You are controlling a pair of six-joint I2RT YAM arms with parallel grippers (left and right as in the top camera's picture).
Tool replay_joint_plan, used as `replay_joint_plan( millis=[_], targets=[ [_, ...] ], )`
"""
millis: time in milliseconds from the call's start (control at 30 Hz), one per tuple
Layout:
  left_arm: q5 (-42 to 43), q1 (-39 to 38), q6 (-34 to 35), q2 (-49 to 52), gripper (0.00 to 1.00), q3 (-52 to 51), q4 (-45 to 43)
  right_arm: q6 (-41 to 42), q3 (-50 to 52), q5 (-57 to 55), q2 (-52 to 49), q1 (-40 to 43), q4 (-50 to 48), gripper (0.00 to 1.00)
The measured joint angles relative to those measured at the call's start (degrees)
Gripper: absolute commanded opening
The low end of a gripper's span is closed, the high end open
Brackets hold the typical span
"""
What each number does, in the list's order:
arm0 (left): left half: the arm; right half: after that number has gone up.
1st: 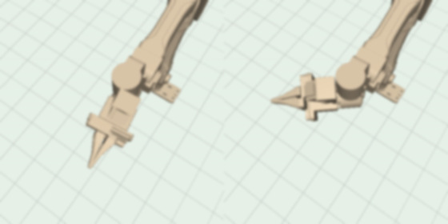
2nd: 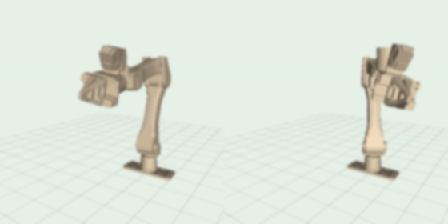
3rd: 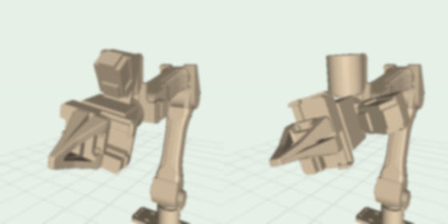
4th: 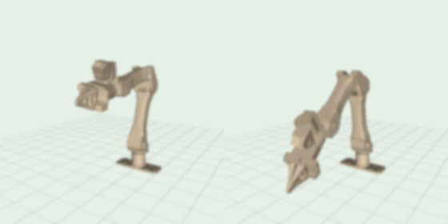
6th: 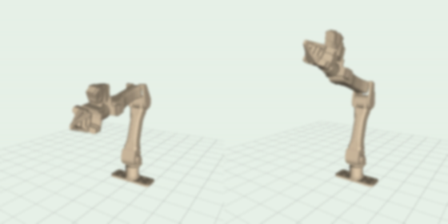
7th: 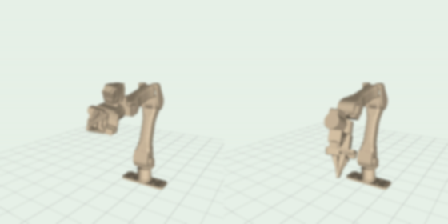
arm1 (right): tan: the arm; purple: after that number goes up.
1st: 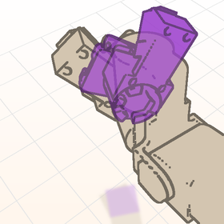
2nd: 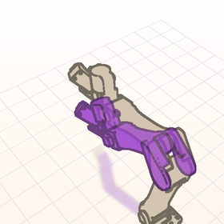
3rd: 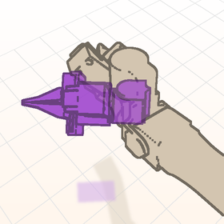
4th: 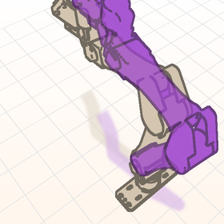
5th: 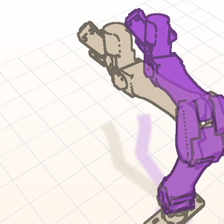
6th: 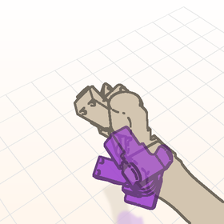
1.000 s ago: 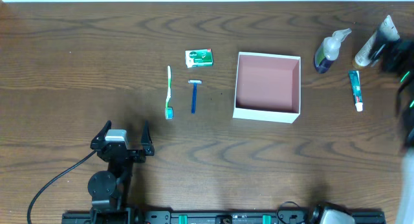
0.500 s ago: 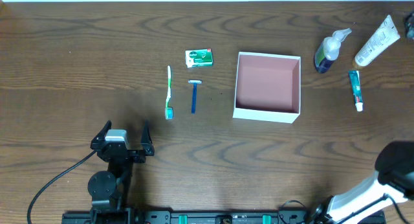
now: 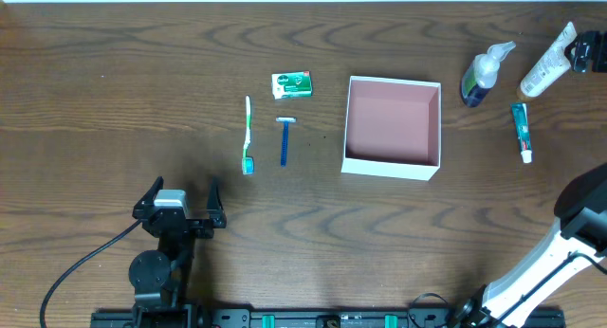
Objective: Pack container
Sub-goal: 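Reach the right gripper to the white lotion tube and grasp it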
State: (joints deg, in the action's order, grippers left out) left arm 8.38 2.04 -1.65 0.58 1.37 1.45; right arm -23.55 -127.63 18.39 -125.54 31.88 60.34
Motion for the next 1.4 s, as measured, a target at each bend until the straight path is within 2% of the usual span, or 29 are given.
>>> replay_joint_plan(
  millis=[100,233,367,633,800,1100,1400],
  targets=[
    [0.00,0.00,0.00,0.00,0.98,0.00,0.00,-0.61,0.00,-0.07,-1.79,-0.28,-1.95,0.81],
    [0.00,0.00,0.00,0.00,0.98,0.00,0.00,-1.14,0.00,-0.07,-4.00,-1.51,-3.43,0.86],
    [0.00,0.00,-0.02,0.00,0.98,0.00,0.00,-1.46,0.00,0.48,-5.46,-3.08,-4.81,0.80],
    [0.00,0.00,0.00,0.00,0.98,0.00,0.00,-2.19,0.00,1.18,-6.14,-4.48,-7.13,0.36],
    [0.00,0.00,0.00,0.00,0.98,0.00,0.00,-1.90,0.00,1.29,-6.14,-4.48,-7.65,0.01],
    [0.00,0.00,0.00,0.00,0.98,0.00,0.00,1.73,-2.71,0.87,-6.14,-4.48,-4.07,0.01],
    [0.00,0.00,0.00,0.00,0.98,0.00,0.00,6.21,-21.84,-0.02,-1.46,-4.59,4.04,0.01]
  ],
)
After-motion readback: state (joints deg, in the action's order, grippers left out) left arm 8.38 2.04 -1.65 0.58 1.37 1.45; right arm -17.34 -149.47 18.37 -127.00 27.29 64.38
